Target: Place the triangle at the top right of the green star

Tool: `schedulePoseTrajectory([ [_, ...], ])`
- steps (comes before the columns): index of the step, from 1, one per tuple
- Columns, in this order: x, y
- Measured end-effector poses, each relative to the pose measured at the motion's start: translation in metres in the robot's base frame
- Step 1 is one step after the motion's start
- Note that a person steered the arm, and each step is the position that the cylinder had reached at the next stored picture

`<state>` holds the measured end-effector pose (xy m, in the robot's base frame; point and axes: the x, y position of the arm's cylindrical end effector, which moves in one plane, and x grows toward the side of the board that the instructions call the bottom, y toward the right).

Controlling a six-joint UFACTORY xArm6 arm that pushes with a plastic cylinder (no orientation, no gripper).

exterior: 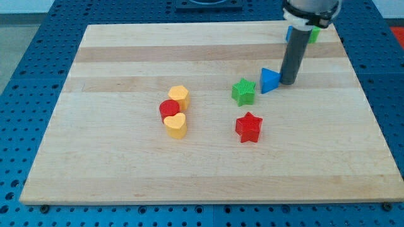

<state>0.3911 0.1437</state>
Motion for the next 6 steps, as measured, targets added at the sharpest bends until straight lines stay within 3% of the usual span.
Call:
schedulePoseTrajectory([
  [6,0.002,-0.007],
])
